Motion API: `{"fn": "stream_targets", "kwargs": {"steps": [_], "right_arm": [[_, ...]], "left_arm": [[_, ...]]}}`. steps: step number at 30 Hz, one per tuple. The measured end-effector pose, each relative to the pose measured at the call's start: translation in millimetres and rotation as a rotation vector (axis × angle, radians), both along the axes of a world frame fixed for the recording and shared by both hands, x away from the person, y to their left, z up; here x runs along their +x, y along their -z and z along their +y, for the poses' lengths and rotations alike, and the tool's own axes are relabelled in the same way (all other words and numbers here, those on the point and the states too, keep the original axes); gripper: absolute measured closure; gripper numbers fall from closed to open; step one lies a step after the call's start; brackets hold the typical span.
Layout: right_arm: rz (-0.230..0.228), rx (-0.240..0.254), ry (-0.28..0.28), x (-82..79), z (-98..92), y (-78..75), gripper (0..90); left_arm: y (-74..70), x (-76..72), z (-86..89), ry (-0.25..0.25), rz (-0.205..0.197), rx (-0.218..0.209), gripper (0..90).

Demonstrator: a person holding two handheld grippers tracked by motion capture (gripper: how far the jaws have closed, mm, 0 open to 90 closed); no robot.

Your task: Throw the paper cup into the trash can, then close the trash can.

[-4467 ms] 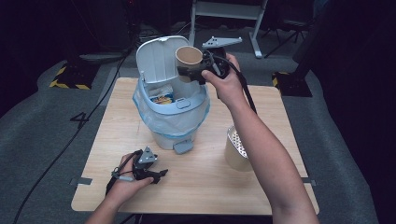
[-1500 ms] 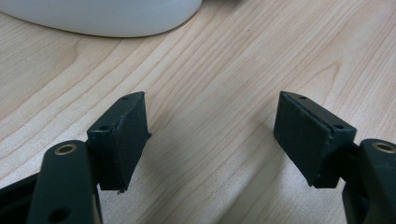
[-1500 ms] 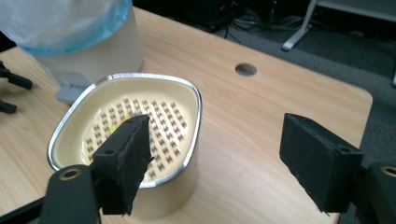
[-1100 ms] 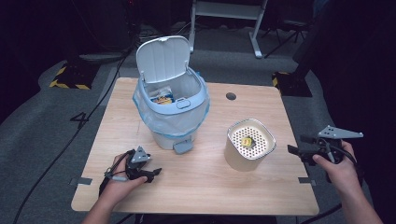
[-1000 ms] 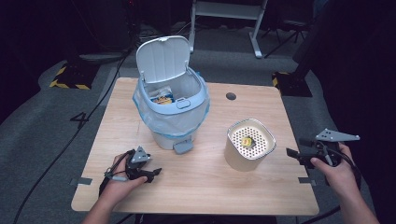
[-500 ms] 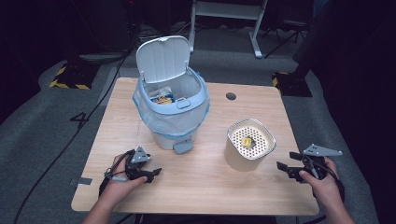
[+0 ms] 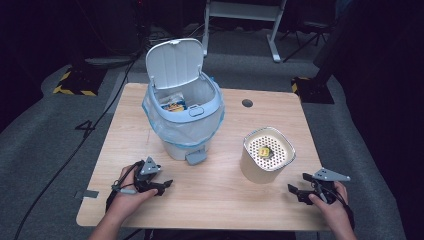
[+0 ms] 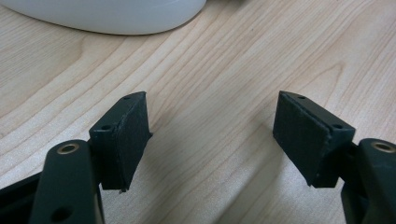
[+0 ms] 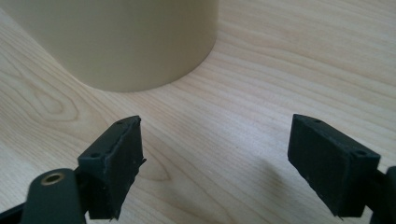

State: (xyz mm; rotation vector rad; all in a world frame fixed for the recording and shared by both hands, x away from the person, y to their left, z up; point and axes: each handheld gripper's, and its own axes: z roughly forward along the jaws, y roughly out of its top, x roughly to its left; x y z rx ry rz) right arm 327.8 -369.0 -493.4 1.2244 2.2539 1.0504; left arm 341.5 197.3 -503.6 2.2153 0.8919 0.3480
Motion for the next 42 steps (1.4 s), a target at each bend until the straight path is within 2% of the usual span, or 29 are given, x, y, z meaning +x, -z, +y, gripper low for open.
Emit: {"fn": "stream_targets", "kwargs": {"steps": [4, 5, 9, 11, 13, 15, 20, 23, 30, 34, 38, 42], "right_arm": [[0.015, -0.032, -0.01, -0.1, 5.0, 9.8, 16.4], [0.002, -0.048, -0.012, -0.2, 6.7, 10.9, 15.4], [0.005, -0.051, -0.009, 0.3, 8.1, 11.0, 14.8], [0.005, -0.051, -0.007, 0.3, 8.3, 10.9, 14.7], [0.006, -0.051, -0.005, 0.4, 8.6, 11.0, 14.5], [0.004, -0.051, -0.004, 0.5, 8.8, 11.0, 14.5], [0.005, -0.051, -0.004, 0.4, 8.8, 11.0, 14.5], [0.005, -0.051, -0.004, 0.4, 8.8, 11.0, 14.5], [0.004, -0.05, 0.006, -0.3, 9.4, 11.2, 14.5], [0.005, -0.05, 0.009, -0.5, 9.6, 11.1, 14.5], [0.004, -0.05, 0.009, -0.5, 9.6, 11.2, 14.5], [0.004, -0.05, 0.009, -0.5, 9.5, 11.2, 14.5]], "left_arm": [[0.0, -0.2, 0.0, -0.002, -0.001, 0.001, 27.6], [0.0, -0.1, 0.0, -0.001, -0.001, 0.0, 27.6], [-0.1, 0.2, 0.0, -0.003, 0.001, -0.002, 28.4], [-0.6, 0.6, 0.6, 0.003, 0.0, -0.004, 32.2], [-3.7, 0.7, 0.4, 0.008, 0.017, 0.002, 34.2], [-6.7, 0.6, 0.2, 0.005, 0.021, -0.014, 35.1], [-19.3, -0.5, 6.7, -0.004, 0.012, -0.074, 35.7], [-29.1, -0.3, 12.7, -0.012, -0.009, -0.093, 36.4], [-53.5, -1.6, 20.7, -0.028, -0.058, -0.183, 37.4], [-66.6, -0.9, 23.9, -0.024, -0.073, -0.212, 38.1], [-80.6, 0.1, 27.0, -0.002, -0.097, -0.207, 38.2], [-96.8, 1.7, 32.5, 0.0, -0.112, -0.239, 38.2]]}}
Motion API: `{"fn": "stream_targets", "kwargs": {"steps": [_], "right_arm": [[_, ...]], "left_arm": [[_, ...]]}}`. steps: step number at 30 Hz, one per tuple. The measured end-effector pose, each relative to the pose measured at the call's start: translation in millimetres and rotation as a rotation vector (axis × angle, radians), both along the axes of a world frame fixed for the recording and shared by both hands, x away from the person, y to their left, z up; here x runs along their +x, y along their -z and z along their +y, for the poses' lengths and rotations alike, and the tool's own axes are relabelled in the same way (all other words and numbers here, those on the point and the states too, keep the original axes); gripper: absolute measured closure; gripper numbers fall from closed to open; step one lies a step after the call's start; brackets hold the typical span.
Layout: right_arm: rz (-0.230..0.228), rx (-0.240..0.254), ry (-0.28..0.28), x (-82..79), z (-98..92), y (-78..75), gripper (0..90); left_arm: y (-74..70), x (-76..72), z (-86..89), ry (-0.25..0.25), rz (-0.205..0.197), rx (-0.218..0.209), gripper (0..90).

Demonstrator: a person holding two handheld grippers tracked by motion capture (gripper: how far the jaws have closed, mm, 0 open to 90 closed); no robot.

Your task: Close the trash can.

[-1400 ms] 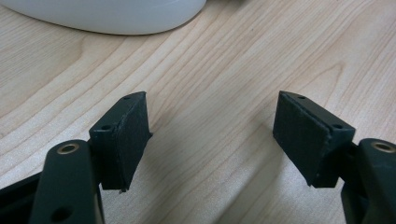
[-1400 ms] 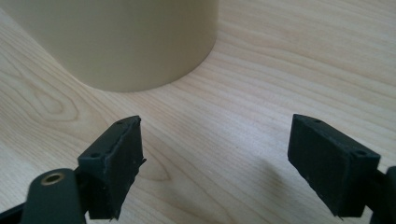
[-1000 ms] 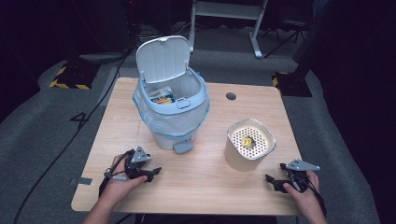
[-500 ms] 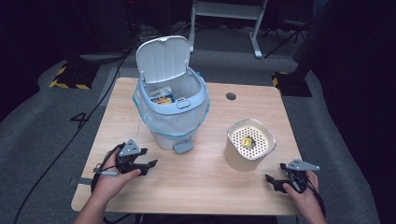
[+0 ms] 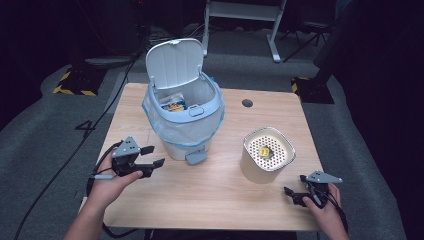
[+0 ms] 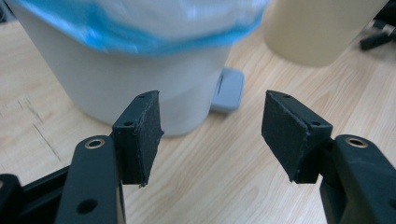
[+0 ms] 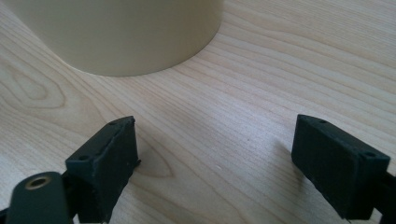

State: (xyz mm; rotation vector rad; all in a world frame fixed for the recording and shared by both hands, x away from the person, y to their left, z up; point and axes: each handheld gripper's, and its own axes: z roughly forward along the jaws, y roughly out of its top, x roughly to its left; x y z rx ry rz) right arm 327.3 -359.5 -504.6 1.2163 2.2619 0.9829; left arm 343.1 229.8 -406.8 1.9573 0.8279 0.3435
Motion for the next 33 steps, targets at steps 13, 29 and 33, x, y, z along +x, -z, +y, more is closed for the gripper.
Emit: {"fn": "stream_targets", "kwargs": {"steps": [13, 29, 33], "right_arm": [[0.0, 0.001, 0.0, 0.0, 0.0, 0.1, 14.5], [0.0, 0.002, -0.001, 0.0, 0.1, 0.1, 14.4], [0.0, 0.002, -0.001, 0.1, 0.1, 0.1, 14.5]], "left_arm": [[-56.7, 7.9, 9.9, -0.006, -0.072, 0.036, 38.2], [-122.0, 29.0, 21.2, -0.047, -0.135, -0.002, 38.5], [-136.9, 35.7, 22.4, -0.072, -0.171, -0.036, 41.3]]}}
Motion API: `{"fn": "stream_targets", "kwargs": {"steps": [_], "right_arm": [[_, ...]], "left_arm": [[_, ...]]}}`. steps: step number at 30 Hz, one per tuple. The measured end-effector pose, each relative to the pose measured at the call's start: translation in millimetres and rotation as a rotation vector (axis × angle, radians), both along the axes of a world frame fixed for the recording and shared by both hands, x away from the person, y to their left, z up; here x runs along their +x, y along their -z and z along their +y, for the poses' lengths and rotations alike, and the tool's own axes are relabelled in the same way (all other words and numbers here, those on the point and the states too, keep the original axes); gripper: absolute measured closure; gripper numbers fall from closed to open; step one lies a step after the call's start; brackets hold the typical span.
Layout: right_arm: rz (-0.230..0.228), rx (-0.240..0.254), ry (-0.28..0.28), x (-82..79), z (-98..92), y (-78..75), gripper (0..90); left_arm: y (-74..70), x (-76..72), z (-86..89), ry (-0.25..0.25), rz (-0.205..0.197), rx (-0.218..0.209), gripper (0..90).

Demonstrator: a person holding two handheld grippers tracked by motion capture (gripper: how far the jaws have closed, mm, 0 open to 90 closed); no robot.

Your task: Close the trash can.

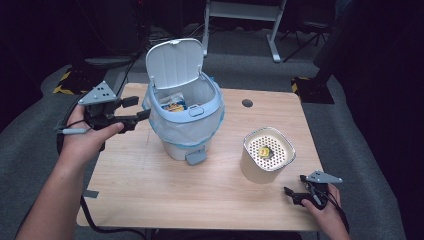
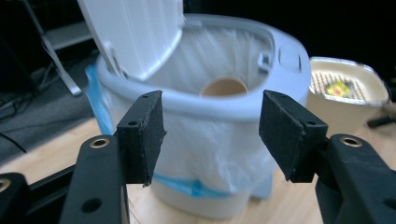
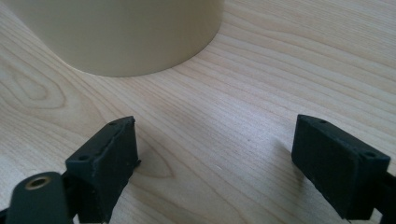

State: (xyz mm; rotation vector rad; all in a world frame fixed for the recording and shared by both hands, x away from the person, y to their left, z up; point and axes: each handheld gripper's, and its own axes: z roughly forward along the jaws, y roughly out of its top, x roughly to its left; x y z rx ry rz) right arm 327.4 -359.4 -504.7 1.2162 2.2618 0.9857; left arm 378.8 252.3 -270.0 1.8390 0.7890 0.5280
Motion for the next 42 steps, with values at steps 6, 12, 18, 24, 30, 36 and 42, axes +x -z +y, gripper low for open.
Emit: {"fn": "stream_targets", "kwargs": {"steps": [6, 12, 18, 24, 30, 36, 42], "right_arm": [[0.0, 0.0, 0.0, 0.1, -0.1, 0.0, 14.5], [0.0, 0.0, -0.001, 0.1, -0.1, 0.0, 14.5], [0.0, 0.001, -0.003, 0.2, -0.1, 0.0, 14.5], [0.0, 0.001, -0.008, 0.9, 0.2, 0.1, 14.5], [0.001, -0.001, -0.011, 1.5, 0.5, -0.1, 14.4], [0.0, -0.001, -0.012, 1.8, 0.7, -0.1, 14.4], [0.0, -0.001, -0.012, 1.8, 0.7, -0.1, 14.4]], "left_arm": [[-15.7, 16.5, 4.6, -0.055, -0.047, -0.053, 41.8], [-23.4, 39.6, 7.1, -0.062, -0.031, -0.068, 41.2], [-26.6, 58.9, 6.9, -0.067, -0.033, -0.144, 41.3], [-28.8, 77.1, 3.5, -0.069, -0.05, -0.188, 41.2], [-27.8, 92.3, -4.2, -0.068, -0.048, -0.184, 40.6], [-24.0, 101.3, -10.2, -0.07, -0.036, -0.183, 40.9], [-26.9, 97.5, -17.1, -0.006, -0.02, -0.189, 38.3]]}}
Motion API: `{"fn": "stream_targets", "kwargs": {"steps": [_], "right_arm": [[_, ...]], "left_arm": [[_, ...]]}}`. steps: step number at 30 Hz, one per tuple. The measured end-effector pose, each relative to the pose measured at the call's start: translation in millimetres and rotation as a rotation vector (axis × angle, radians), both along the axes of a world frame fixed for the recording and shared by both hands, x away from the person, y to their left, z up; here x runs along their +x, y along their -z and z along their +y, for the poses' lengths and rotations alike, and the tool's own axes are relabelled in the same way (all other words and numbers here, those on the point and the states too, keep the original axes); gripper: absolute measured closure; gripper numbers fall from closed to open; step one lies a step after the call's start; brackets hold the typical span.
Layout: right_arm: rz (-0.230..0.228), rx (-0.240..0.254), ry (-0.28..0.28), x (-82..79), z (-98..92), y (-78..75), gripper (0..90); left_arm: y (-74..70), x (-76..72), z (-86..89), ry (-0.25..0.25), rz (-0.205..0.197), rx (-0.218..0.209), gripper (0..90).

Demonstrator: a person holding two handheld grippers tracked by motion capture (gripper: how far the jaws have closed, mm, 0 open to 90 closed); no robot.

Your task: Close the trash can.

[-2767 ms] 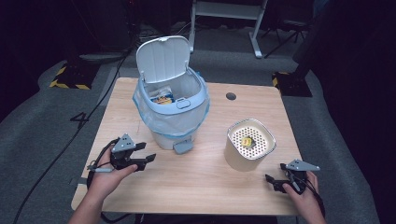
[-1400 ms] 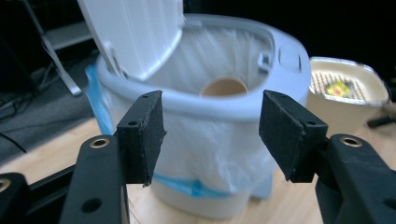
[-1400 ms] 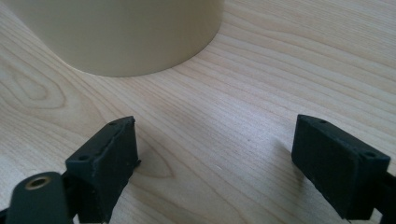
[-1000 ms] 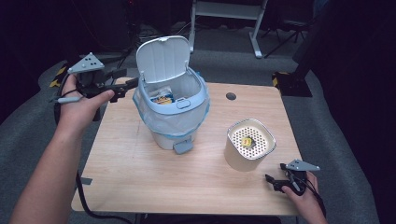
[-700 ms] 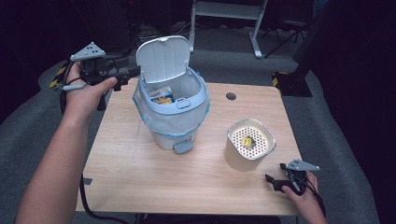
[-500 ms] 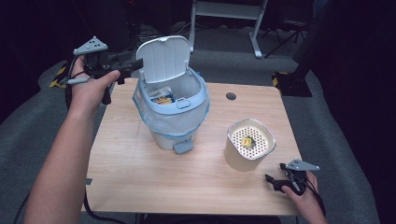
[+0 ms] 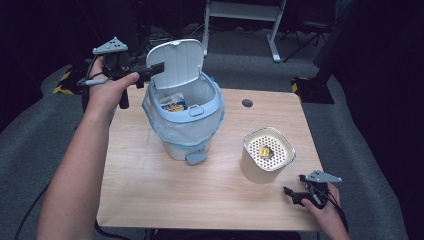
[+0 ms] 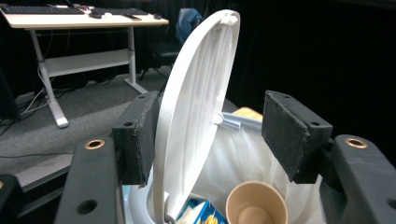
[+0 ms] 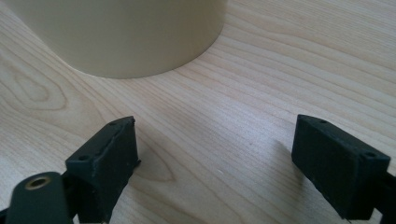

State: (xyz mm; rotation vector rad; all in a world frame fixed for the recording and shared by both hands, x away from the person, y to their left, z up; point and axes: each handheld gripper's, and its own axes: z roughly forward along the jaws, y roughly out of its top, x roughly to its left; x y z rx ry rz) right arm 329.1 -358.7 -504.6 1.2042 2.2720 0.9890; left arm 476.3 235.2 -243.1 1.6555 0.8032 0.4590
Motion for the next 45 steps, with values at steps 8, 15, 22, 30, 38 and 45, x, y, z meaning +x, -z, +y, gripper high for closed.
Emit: {"fn": "stream_targets", "kwargs": {"steps": [8, 15, 22, 30, 38, 45], "right_arm": [[0.0, 0.0, 0.0, 0.0, 0.0, 0.0, 14.4], [0.0, 0.0, 0.0, 0.0, 0.0, 0.0, 14.4], [0.0, 0.0, 0.0, 0.0, 0.0, 0.0, 14.5], [0.0, 0.0, 0.0, 0.0, 0.0, 0.0, 14.4], [0.0, 0.0, 0.0, 0.0, 0.0, 0.0, 14.4], [0.0, 0.0, 0.0, 0.0, 0.0, 0.0, 14.5]], "left_arm": [[-5.8, -22.4, -9.2, 0.1, 0.018, 0.037, 39.2], [-4.5, -41.2, -18.5, 0.169, 0.063, -0.007, 48.8], [4.4, -45.5, -37.5, 0.236, 0.145, -0.009, 56.6], [12.1, -38.9, -49.8, 0.247, 0.244, -0.021, 69.3], [17.6, -34.8, -66.3, 0.135, 0.151, 0.104, 72.6], [23.7, -33.0, -75.4, 0.099, 0.142, 0.236, 79.3]]}}
